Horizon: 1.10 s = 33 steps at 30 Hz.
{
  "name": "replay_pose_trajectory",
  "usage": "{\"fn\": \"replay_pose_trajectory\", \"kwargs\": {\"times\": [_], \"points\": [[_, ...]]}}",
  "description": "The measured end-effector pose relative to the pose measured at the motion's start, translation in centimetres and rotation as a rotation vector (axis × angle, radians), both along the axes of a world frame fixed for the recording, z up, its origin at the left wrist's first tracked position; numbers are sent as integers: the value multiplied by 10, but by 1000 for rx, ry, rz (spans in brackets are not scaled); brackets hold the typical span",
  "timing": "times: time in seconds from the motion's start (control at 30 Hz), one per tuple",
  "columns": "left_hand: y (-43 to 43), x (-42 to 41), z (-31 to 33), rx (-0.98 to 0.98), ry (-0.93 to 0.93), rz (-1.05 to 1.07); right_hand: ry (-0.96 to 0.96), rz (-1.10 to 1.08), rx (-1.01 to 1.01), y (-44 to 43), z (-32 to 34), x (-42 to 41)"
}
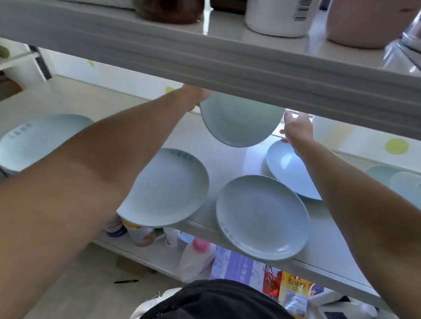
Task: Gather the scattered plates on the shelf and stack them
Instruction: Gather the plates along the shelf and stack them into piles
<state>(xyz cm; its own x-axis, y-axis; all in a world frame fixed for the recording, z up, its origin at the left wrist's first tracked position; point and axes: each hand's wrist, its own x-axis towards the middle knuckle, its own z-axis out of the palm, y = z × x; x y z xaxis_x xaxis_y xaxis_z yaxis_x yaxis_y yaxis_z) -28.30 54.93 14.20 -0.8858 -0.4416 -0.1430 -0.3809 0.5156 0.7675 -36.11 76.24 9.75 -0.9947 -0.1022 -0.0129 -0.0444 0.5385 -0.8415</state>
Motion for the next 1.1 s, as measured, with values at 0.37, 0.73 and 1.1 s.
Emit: {"fn": "replay_pose_trajectory", "kwargs": {"times": [0.37, 0.73, 1.1], "points": [[-89, 77, -14, 312, -279, 20, -261, 146, 83, -51, -12, 52], [-121, 125, -35, -115, -728, -195, -417, 315, 473, -92, -26, 110], [-118, 132, -48, -261, -947, -320, -504, 302, 614, -94, -31, 130]]}}
